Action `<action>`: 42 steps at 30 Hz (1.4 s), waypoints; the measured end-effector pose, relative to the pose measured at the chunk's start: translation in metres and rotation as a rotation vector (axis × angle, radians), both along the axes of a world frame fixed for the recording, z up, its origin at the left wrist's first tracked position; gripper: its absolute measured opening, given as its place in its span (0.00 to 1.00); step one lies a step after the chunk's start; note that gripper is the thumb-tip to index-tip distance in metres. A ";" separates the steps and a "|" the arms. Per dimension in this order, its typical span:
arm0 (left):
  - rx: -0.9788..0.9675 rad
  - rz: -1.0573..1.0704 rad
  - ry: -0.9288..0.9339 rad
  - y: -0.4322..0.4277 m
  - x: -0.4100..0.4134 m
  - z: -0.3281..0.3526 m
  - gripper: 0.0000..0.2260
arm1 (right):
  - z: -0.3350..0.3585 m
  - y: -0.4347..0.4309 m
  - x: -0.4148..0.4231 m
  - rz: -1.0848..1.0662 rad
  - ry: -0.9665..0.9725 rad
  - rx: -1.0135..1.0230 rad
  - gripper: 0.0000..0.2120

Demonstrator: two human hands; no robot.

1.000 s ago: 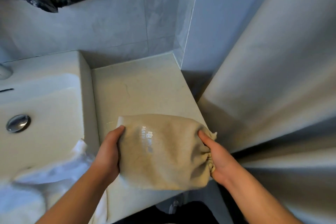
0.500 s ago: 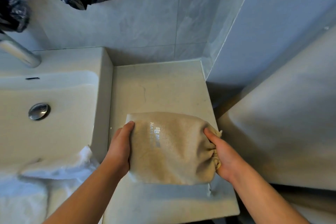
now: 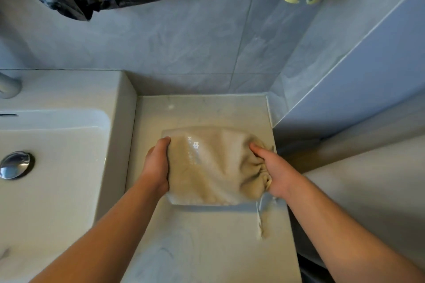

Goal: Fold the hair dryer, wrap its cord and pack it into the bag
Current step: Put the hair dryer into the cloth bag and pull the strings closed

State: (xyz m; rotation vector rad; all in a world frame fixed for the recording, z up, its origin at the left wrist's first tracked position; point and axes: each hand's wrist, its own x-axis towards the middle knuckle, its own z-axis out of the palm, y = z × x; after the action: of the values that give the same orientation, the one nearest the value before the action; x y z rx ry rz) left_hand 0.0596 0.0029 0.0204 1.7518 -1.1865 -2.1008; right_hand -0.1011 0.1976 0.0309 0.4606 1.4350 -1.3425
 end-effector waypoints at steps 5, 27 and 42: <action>0.012 0.055 0.009 -0.023 -0.033 -0.008 0.18 | -0.011 -0.037 -0.034 0.031 0.011 -0.017 0.20; -1.040 -0.831 -0.254 -0.031 -0.013 -0.052 0.32 | -0.041 -0.021 -0.013 0.492 0.883 0.176 0.42; -0.979 -0.741 -0.184 -0.055 -0.038 -0.050 0.30 | -0.035 -0.053 -0.045 0.539 0.903 0.128 0.38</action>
State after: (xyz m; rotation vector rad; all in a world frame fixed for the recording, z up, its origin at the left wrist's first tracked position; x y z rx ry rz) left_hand 0.0219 -0.0520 -0.0299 1.1012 -2.5948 -1.1126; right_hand -0.1457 0.1446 -0.0043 -0.5167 2.1741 -1.0326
